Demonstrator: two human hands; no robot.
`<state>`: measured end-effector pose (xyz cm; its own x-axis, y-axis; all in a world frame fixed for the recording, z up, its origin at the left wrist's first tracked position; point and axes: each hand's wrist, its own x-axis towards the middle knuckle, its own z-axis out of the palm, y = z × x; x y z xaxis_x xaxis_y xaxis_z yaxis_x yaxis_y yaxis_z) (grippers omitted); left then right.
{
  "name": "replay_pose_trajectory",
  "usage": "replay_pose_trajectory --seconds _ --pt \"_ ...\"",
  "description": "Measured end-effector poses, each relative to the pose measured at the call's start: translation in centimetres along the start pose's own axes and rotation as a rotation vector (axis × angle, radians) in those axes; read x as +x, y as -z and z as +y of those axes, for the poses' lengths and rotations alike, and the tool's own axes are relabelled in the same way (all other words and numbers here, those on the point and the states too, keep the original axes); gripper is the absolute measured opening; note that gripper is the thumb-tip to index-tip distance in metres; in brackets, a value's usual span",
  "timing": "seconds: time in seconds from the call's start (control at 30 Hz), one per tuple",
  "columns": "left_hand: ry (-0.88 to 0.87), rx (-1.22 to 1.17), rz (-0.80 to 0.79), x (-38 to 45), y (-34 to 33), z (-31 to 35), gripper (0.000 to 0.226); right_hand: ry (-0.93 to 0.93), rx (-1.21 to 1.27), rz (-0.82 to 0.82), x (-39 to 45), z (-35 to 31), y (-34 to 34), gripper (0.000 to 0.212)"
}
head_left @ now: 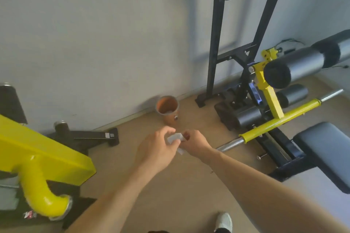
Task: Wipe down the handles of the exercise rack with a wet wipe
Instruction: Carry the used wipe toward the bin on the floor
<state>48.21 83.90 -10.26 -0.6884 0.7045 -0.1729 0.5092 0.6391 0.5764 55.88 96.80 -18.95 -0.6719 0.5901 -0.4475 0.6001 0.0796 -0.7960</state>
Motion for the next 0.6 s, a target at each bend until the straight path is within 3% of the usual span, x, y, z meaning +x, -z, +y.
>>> replay_pose_trajectory --seconds 0.17,0.37,0.6 --pt "0.283 -0.222 -0.133 7.2 -3.5 -1.0 0.031 -0.063 0.196 -0.09 3.4 0.8 3.6 0.025" --pt "0.406 -0.36 -0.119 13.2 -5.6 -2.6 0.019 -0.104 0.351 -0.232 10.5 0.3 4.2 0.029" --pt "0.5 -0.574 -0.065 24.0 -9.1 -6.3 0.014 -0.259 0.376 -0.104 22.7 0.4 2.5 0.018"
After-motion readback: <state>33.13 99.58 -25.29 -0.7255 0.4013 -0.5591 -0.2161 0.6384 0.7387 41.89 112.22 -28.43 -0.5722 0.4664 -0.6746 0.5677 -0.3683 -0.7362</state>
